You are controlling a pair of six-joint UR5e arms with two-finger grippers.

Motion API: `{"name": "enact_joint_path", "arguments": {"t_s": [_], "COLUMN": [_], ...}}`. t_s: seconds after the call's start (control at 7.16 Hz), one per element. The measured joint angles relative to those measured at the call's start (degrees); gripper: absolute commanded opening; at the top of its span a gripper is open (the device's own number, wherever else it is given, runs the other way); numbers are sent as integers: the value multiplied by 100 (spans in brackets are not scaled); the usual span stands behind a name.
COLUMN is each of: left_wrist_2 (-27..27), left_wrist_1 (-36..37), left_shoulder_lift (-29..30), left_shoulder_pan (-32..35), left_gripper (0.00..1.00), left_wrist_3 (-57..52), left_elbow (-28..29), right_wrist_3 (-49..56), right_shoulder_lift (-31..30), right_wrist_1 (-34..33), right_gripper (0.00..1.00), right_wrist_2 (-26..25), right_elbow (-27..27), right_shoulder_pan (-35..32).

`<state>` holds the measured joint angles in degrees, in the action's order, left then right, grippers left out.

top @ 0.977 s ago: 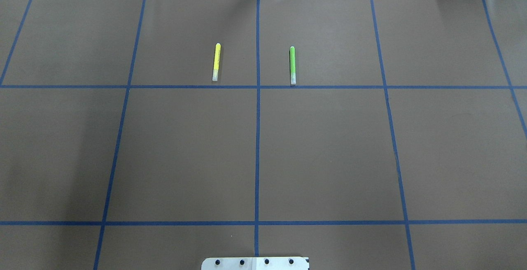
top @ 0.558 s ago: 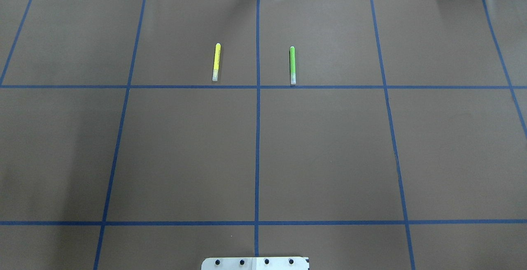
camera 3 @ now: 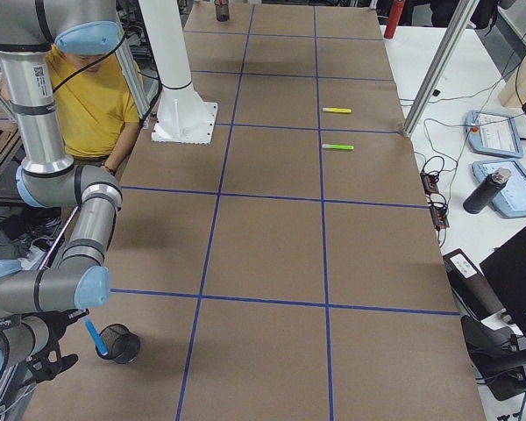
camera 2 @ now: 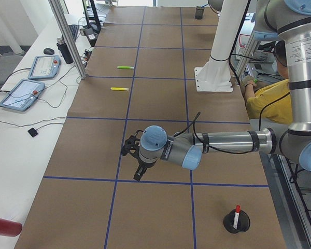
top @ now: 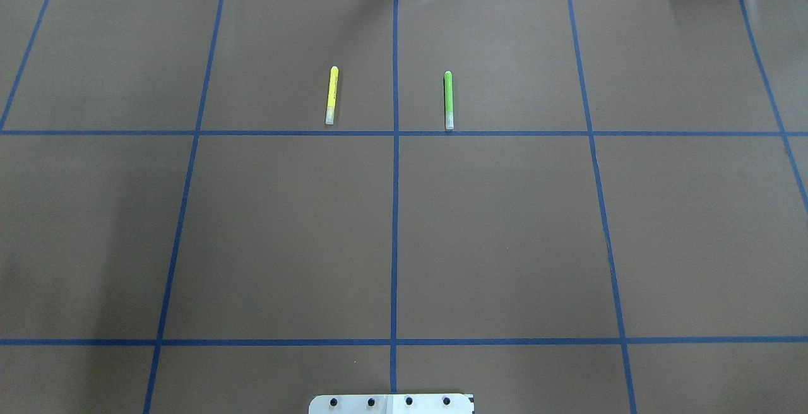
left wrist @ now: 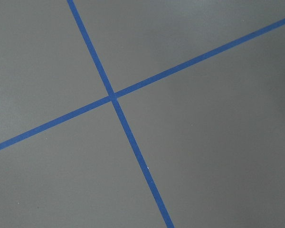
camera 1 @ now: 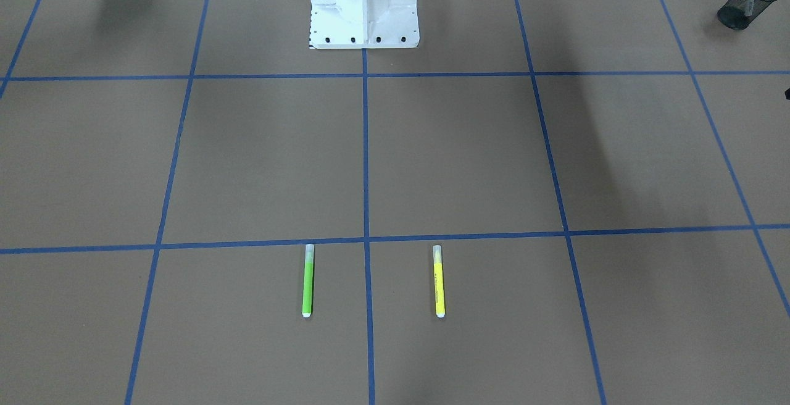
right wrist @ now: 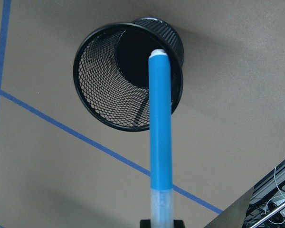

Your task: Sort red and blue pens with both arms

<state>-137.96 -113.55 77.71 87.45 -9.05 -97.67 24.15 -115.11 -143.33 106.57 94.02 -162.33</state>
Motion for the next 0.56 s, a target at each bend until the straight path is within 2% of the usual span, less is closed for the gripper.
{"name": "enact_joint_path", "arguments": {"t_s": [0.14,0.28,0.56], "left_wrist_2": [-2,-3,-3], "left_wrist_1": [-1,-1,-1], "left_shoulder_lift": [0,-1,-1], "left_shoulder_pan": [0,0,0], "left_gripper": [100,100,100], "left_wrist_3": [0,0,0], "left_elbow": [-1,0,2], "right_wrist_3": [-7,-35,-387], "right_shoulder_lift": [-4,-2,19], "right_wrist_1": [5,6,23], "right_gripper": [44,99,100], "right_wrist_2": [10,25,60], "right_elbow": [-2,2,24], "right_shoulder_pan": [1,10,46]}}
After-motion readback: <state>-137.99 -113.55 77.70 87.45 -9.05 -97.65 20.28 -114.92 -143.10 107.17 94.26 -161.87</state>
